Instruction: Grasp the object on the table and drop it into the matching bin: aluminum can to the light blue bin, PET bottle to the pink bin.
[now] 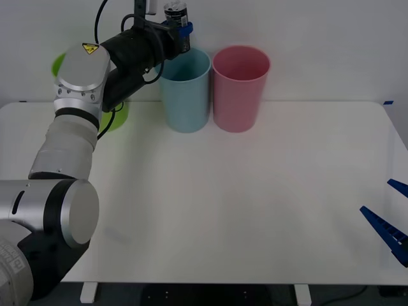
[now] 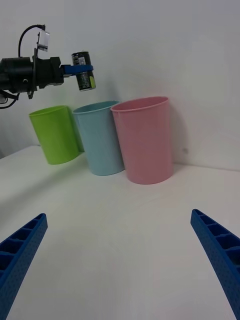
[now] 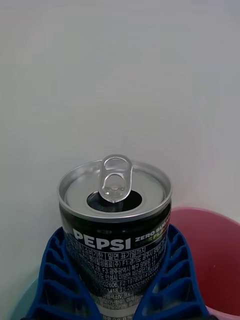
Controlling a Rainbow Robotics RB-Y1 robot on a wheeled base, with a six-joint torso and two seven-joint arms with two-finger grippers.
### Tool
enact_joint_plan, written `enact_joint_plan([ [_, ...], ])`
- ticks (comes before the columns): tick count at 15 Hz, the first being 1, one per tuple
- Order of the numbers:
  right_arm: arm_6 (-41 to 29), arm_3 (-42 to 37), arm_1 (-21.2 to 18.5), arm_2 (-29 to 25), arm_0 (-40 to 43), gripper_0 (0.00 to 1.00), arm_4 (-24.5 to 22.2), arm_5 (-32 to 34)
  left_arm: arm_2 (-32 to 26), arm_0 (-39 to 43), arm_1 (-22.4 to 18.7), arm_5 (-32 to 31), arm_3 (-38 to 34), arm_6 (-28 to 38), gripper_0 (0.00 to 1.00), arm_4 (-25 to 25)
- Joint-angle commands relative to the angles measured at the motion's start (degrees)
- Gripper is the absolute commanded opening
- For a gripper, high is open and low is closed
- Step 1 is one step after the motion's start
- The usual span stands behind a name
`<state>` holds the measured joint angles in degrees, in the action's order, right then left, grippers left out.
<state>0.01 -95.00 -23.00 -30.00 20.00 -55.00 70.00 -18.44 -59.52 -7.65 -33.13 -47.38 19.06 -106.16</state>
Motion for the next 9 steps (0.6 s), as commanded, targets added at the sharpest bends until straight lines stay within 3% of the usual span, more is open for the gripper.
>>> enact_joint_plan([
  [1,0.0,0.0,0.0,0.0,0.0,1.00,0.0,0.0,0.2,0.0,0.0,0.0,0.0,0.0,0.03,0.2],
  [3,0.0,0.0,0.0,0.0,0.0,1.00,0.0,0.0,0.4,0.0,0.0,0.1,0.0,0.0,0.10,0.6],
  [4,0.0,0.0,0.0,0.0,0.0,1.00,0.0,0.0,0.4,0.0,0.0,0.1,0.0,0.0,0.23,0.8],
  [5,0.0,0.0,0.0,0.0,0.0,1.00,0.0,0.0,0.6,0.0,0.0,0.1,0.0,-0.2,0.70,1.0],
  [6,0.0,0.0,0.0,0.0,0.0,1.00,0.0,0.0,0.6,0.0,-0.1,0.1,0.0,-0.4,1.00,1.2],
  [9,0.0,0.0,0.0,0.0,0.0,1.00,0.0,0.0,0.6,0.1,-0.1,0.1,0.0,-0.8,1.00,2.3],
])
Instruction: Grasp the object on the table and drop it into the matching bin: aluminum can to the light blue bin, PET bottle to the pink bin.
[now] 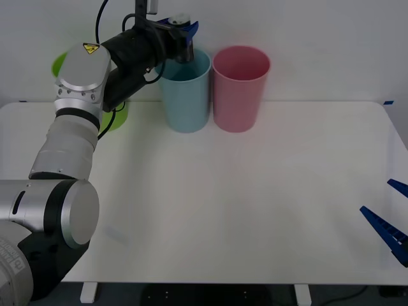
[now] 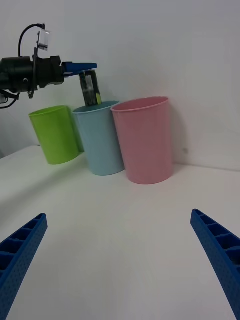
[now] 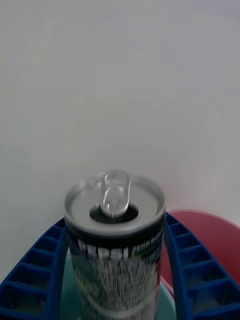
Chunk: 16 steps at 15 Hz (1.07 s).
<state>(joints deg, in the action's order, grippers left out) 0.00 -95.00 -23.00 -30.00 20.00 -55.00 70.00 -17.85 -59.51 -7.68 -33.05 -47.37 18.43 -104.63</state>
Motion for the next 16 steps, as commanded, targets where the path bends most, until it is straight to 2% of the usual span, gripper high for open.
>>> enact_joint_plan([
  [1,0.0,0.0,0.0,0.0,0.0,1.00,0.0,0.0,0.0,0.1,-0.1,-0.1,0.0,-0.1,1.00,1.0],
  [6,0.0,0.0,0.0,0.0,0.0,1.00,0.0,0.0,0.4,0.8,-0.2,-0.4,-0.1,-0.6,1.00,4.0],
  [9,0.0,0.0,0.0,0.0,0.0,1.00,0.0,0.0,0.8,2.3,-0.7,-1.6,-1.0,-1.4,1.00,7.9],
  [13,0.0,0.0,0.0,0.0,0.0,1.00,0.0,0.0,3.6,9.3,-2.9,-4.0,-8.5,-1.4,1.00,15.7],
  [16,0.0,0.0,0.0,0.0,0.0,1.00,0.0,0.0,7.0,15.2,-6.2,-4.7,-14.8,-1.5,1.00,22.1],
])
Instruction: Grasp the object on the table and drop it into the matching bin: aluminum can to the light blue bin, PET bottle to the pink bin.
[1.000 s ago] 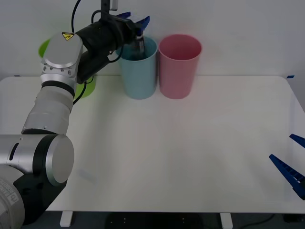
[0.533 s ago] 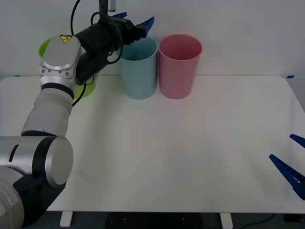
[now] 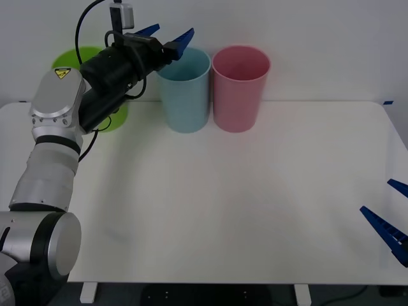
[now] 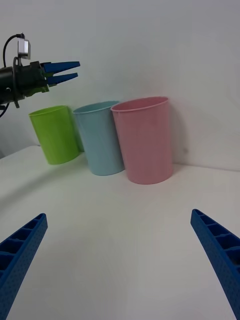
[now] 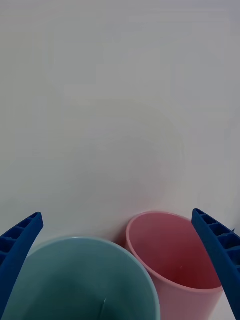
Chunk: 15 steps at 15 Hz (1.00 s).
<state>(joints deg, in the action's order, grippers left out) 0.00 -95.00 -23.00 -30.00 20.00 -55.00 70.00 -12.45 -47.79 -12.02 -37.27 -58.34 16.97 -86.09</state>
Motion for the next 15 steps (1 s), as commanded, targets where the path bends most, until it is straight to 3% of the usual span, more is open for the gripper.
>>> enact_joint_plan([
  [1,0.0,0.0,0.0,0.0,0.0,1.00,0.0,0.0,2.3,5.6,-2.9,-0.8,-5.7,0.0,1.00,5.4],
  [9,0.0,0.0,0.0,0.0,0.0,1.00,0.0,0.0,2.2,23.1,-10.7,-3.9,-22.0,-0.4,1.00,15.3],
  [15,0.0,0.0,0.0,0.0,0.0,1.00,0.0,0.0,-7.4,34.3,-13.4,-15.9,-28.1,-2.2,1.00,15.9],
])
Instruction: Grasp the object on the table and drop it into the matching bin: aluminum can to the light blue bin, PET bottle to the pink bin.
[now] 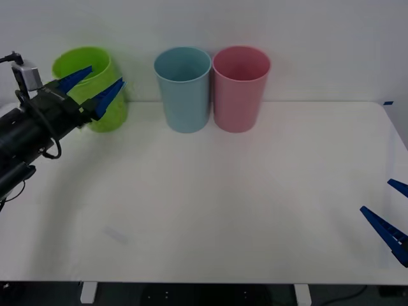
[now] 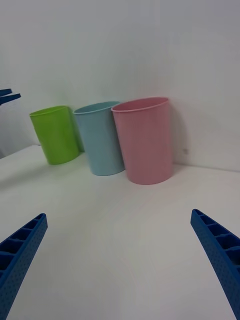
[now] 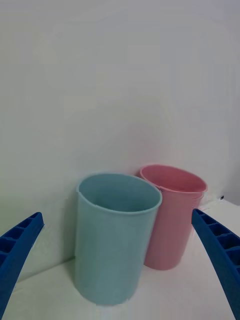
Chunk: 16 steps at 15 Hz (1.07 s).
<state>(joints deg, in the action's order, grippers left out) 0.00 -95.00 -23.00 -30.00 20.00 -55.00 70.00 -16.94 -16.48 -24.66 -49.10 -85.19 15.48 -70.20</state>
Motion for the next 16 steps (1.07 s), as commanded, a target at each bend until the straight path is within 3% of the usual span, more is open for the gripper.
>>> enact_joint_plan([
  [1,0.0,0.0,0.0,0.0,0.0,1.00,0.0,0.0,-4.9,4.4,-1.2,-6.7,-1.2,-1.0,1.00,-0.2],
  [5,0.0,0.0,0.0,0.0,0.0,1.00,0.0,0.0,-11.0,9.5,-1.4,-14.8,-1.3,-2.1,1.00,-0.6],
  [11,0.0,0.0,0.0,0.0,0.0,1.00,0.0,0.0,-13.1,18.3,-6.6,-17.3,-2.2,-7.2,1.00,2.5],
  [16,0.0,0.0,0.0,0.0,0.0,1.00,0.0,0.0,-17.1,23.2,-7.2,-23.0,-2.2,-9.7,1.00,3.6],
])
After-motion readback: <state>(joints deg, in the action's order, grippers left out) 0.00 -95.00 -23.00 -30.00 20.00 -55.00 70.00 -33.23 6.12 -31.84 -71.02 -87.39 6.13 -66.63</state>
